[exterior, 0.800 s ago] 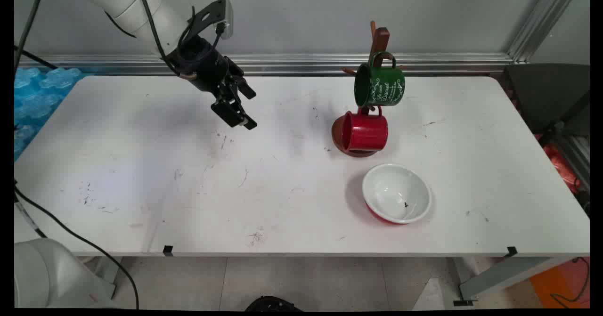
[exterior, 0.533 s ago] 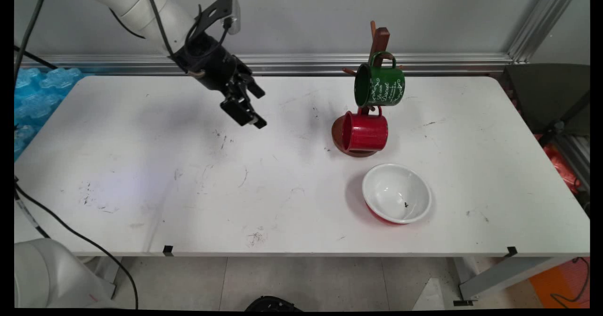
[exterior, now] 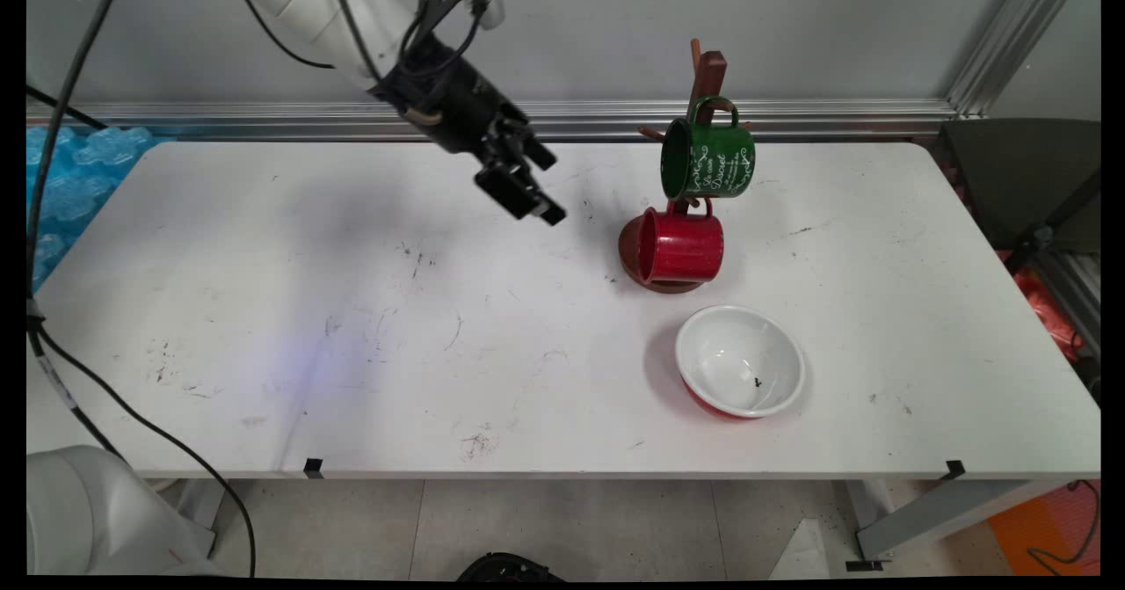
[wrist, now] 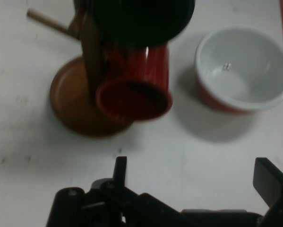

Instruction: Pick up the green mug from the rack

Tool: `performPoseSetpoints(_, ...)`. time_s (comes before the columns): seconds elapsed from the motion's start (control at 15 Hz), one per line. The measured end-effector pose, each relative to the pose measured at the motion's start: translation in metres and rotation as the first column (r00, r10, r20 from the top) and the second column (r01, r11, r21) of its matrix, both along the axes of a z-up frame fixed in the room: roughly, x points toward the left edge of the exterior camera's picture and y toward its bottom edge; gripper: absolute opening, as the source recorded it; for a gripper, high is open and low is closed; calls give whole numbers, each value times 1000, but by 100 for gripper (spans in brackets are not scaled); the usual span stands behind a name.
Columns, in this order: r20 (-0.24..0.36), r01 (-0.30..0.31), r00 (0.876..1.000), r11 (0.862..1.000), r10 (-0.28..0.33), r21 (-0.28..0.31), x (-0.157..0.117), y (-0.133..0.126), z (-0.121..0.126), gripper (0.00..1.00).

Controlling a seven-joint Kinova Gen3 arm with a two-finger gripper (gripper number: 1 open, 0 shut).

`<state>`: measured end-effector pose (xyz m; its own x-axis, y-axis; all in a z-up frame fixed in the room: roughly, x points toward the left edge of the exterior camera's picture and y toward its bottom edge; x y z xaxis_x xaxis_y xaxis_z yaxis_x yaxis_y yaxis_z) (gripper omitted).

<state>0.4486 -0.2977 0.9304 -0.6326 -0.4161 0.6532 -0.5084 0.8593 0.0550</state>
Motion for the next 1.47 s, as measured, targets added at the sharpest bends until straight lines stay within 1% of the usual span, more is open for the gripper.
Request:
performPoseSetpoints(0.33,-79,-11,997,1000,9,-14,-22,-9,5,100)
performPoseSetpoints(0.73,-158,-44,987,999,39,-28,-38,-19,4,100)
performPoseSetpoints(1.07,-226,-72,972,997,64,-25,-49,-25,-4,100)
performPoseSetpoints(1.47,-276,-98,957,995,88,-23,-55,-29,-11,100)
